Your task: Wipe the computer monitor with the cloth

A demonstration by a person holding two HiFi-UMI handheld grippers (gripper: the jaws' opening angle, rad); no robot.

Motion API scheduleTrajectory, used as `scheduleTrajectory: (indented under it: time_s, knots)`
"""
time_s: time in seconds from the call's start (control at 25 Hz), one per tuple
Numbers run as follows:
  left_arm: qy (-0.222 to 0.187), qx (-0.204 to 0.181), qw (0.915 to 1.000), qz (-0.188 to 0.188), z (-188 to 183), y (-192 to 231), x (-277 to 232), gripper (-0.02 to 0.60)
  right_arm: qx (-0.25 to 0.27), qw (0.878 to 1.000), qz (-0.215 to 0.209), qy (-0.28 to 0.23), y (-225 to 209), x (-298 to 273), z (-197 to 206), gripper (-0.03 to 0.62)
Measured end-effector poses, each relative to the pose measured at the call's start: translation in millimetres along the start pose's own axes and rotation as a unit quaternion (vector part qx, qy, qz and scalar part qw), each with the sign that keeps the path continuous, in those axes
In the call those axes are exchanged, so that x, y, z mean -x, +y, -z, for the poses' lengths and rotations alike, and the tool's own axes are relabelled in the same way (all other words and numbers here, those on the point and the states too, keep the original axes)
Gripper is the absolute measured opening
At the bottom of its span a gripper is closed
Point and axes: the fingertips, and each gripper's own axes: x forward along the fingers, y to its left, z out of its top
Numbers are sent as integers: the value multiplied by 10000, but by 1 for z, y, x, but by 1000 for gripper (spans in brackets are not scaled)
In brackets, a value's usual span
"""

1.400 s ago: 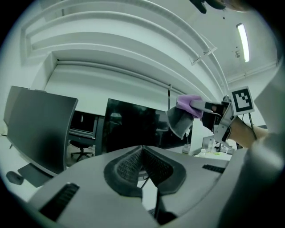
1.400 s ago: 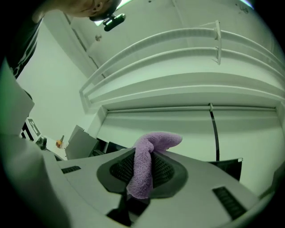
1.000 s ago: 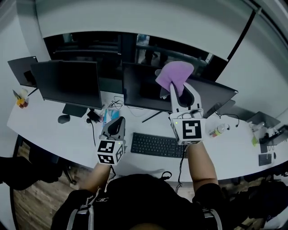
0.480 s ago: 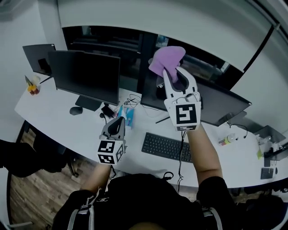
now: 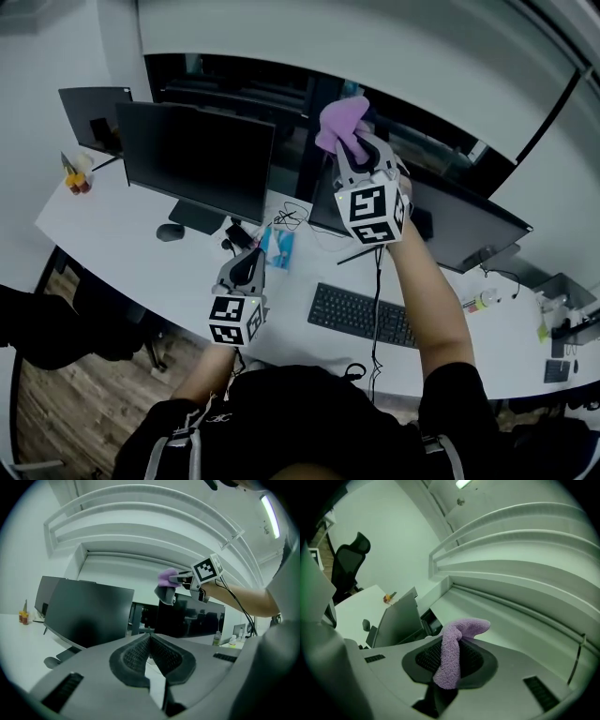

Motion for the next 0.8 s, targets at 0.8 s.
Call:
scheduleTrajectory:
  time_s: [0.8]
  knots:
    - [71,-49,9999,149,-1,-1,-4,14,-132,9876,-515,1478,-17,-37,55,94]
